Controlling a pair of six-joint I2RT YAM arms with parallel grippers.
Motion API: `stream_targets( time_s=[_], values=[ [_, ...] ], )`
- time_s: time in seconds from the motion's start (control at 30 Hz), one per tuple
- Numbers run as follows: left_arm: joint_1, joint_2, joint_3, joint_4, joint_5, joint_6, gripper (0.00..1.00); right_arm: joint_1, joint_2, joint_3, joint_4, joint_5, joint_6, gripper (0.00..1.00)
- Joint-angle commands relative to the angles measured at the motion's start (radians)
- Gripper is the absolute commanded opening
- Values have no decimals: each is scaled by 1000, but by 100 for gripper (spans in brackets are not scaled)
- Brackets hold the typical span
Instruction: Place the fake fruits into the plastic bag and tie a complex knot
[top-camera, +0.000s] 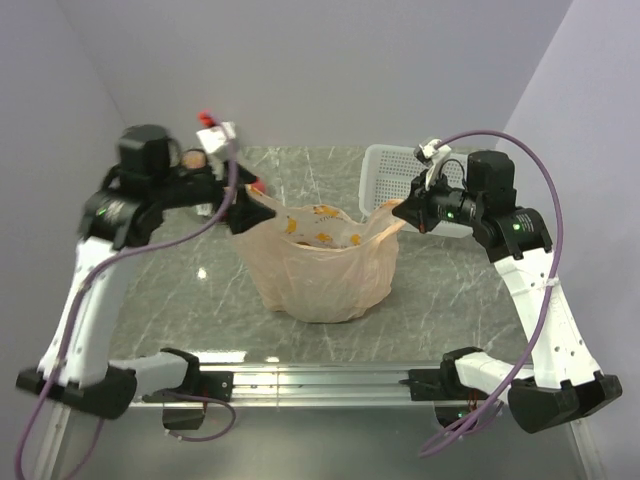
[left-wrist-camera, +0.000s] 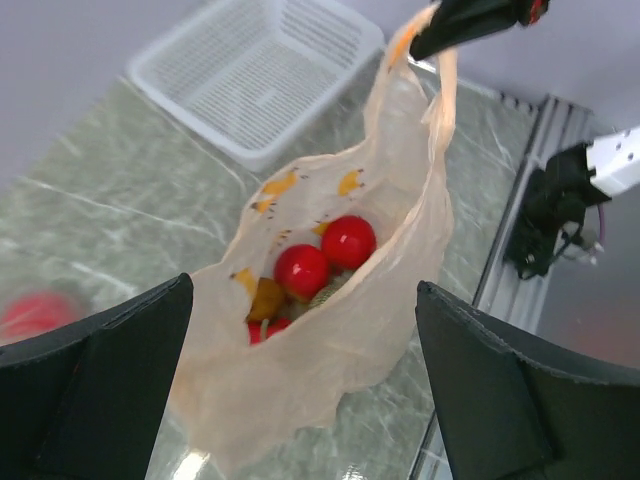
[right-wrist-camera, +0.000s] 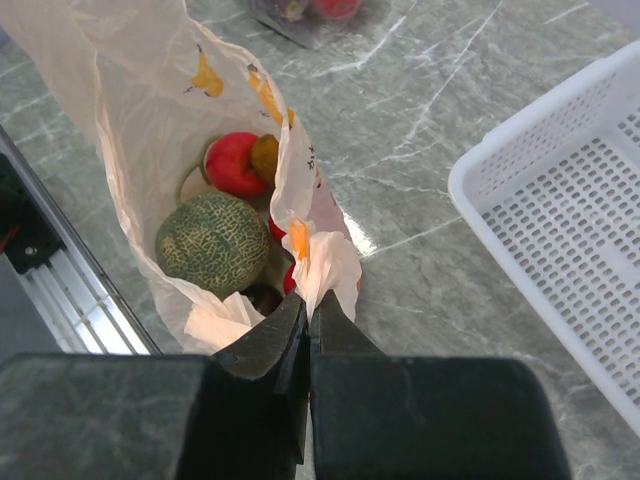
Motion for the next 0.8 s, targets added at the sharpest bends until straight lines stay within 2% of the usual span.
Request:
stream_targets(
  time_s=[0.0,0.13,0.4,0.57,0.77],
  values=[
    [-126,122,-11,48,-87,47,99,16,-27,-9,-6,-11,-56,0],
    [-223,260,45,85,-86,62,99,22,-56,-29,-10,-5,-78,0],
    [-276,484,124,73,14,87,99,26,-121,-93,-6,29,-117,0],
    [-304,529,111,30,150,65,98,26,-136,-109,7,47,-124,0],
    [-372,511,13,17,131,71,98,26,-135,-118,34,61,-117,0]
  ],
)
